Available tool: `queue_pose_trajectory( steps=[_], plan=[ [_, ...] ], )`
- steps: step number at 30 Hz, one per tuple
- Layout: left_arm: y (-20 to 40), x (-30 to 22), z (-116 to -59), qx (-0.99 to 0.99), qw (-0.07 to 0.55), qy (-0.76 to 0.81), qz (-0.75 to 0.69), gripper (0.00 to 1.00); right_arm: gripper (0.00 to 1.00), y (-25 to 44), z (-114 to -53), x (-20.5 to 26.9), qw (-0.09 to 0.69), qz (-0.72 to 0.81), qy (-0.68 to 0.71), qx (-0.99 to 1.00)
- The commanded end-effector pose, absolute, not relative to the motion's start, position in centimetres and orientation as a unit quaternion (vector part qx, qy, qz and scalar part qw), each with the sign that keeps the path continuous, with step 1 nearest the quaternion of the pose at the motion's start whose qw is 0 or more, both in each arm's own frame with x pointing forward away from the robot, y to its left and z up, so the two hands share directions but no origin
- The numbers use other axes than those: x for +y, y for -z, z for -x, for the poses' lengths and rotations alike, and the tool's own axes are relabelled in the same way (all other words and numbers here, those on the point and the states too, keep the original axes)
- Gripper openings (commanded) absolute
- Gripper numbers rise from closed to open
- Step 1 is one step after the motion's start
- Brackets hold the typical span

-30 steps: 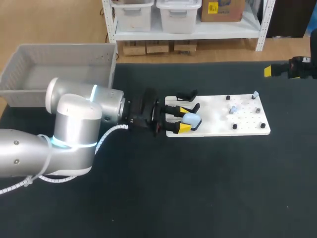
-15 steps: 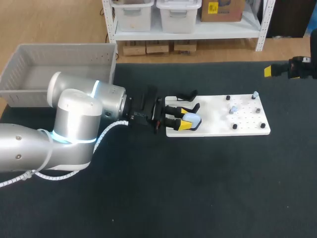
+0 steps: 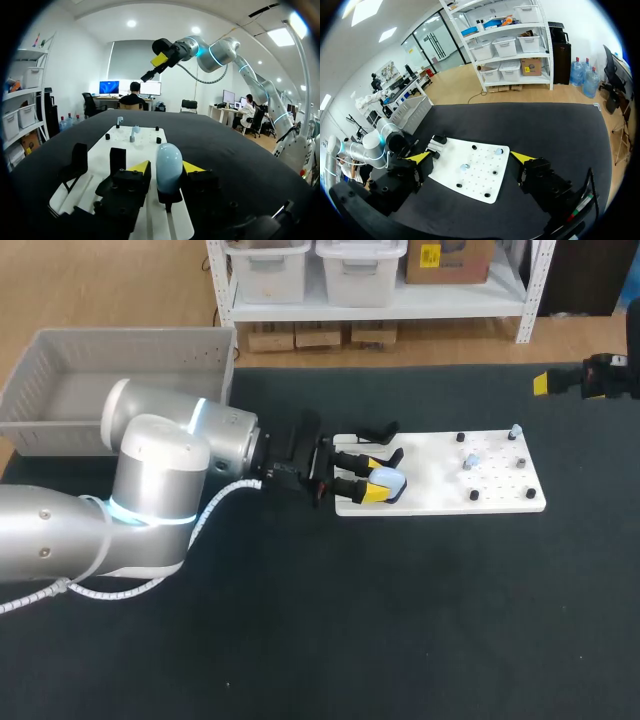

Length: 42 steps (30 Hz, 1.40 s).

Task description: Pick up each earbud case from the left stands, insert the matching earbuds, close the lid, and place the case in the box.

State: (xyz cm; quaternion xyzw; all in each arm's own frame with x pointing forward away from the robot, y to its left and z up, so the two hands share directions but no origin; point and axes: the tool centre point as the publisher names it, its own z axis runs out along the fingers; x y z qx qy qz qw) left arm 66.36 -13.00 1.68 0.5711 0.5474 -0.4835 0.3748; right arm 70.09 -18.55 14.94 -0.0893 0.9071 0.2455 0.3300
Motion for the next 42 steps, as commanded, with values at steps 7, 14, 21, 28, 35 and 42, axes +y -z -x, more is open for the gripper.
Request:
queue_pose_trajectory(
  steps=[7,14,21,28,35,42],
  plan=[
    [-1.5,-13.0,-66.6,0.545,0.369,0.486,-0.575,0.34,1.00,-15.0,-70.1,-18.6,0.330,0.089,-0.246,0.907],
    [-1.6,-13.0,-66.3,0.544,0.366,0.484,-0.580,0.00,1.00,-15.0,-70.1,-18.6,0.330,0.089,-0.246,0.907],
    [-3.1,-12.8,-65.3,0.537,0.372,0.473,-0.591,0.00,1.00,-15.0,-70.1,-18.6,0.330,0.089,-0.246,0.907],
    [-6.9,-13.4,-63.7,0.507,0.409,0.460,-0.603,0.00,1.00,-15.0,-70.1,-18.6,0.330,0.089,-0.246,0.907],
    [-9.1,-15.0,-62.8,0.463,0.446,0.475,-0.601,0.00,1.00,-15.0,-70.1,-18.6,0.330,0.089,-0.246,0.907],
    [-9.6,-16.0,-62.2,0.440,0.470,0.495,-0.584,0.00,1.00,-15.0,-70.1,-18.6,0.330,0.089,-0.246,0.907]
  ],
)
